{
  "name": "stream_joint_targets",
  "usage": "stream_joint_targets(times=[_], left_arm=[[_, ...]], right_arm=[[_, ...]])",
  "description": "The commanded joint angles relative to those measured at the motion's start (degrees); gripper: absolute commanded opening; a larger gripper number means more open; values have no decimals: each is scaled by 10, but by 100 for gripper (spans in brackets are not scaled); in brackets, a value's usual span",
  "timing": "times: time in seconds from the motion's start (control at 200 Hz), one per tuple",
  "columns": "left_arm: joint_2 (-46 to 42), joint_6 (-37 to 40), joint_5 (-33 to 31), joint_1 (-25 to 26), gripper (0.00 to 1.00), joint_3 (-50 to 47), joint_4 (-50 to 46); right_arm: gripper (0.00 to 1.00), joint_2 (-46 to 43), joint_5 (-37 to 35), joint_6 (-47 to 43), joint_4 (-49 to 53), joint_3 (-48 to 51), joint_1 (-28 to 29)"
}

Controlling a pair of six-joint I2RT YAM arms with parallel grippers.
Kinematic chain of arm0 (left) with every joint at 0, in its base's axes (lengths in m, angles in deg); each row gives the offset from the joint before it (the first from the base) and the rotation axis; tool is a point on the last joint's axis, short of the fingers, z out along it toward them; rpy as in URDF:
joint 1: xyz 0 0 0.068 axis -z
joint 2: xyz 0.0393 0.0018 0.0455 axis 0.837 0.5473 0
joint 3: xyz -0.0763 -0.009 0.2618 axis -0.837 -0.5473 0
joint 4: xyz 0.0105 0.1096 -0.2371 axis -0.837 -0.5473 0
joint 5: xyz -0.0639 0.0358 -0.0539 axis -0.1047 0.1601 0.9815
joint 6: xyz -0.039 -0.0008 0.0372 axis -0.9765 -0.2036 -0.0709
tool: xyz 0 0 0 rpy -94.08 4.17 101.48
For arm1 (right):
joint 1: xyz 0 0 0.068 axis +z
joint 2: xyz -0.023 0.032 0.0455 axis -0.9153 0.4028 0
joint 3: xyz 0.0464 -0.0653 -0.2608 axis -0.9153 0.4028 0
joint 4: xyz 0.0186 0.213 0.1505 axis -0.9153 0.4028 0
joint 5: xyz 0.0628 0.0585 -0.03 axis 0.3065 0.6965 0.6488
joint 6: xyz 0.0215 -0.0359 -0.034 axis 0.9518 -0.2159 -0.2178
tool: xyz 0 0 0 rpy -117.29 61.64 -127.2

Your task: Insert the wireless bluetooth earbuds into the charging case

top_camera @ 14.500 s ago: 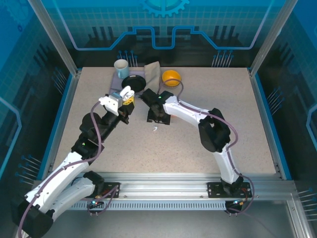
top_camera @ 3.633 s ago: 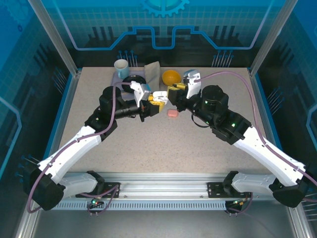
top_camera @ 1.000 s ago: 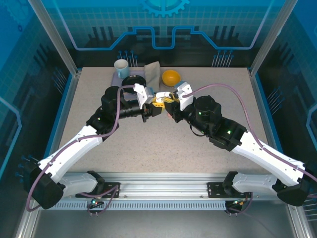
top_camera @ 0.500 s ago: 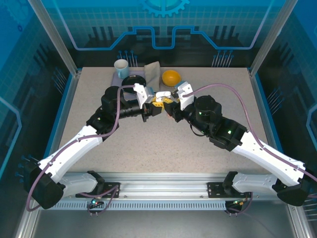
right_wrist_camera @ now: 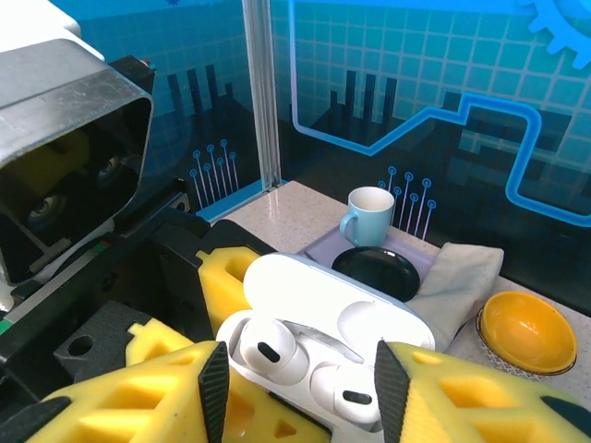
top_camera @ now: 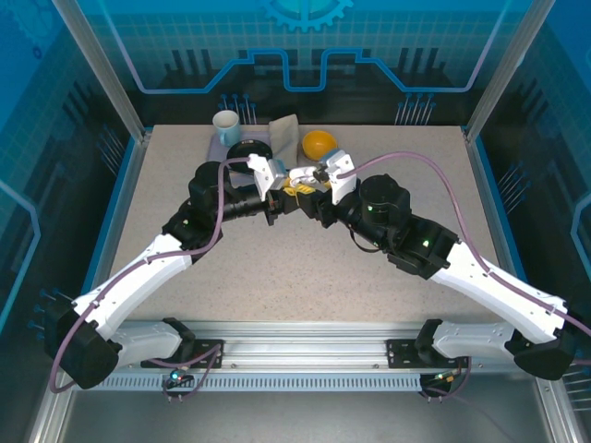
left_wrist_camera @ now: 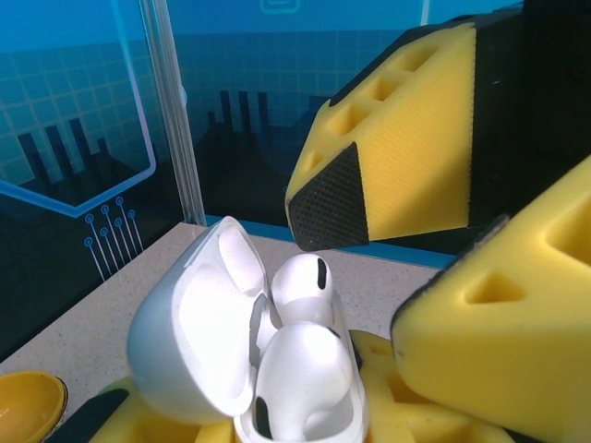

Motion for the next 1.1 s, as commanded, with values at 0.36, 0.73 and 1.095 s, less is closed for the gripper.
stream_joint_targets(times=[0.36,0.73,1.095], left_arm=[[-1,-12,-7,4,0,-9,32],[-1,-13,-8,4,0,-10,31],[-1,-10,-11,4,0,-17,27]], right_arm=[[65,-13,30,46,13,-29,-23],[70,-17,78,108,-6,-43,-65],[69,-10,115,238,22,-64,-146]])
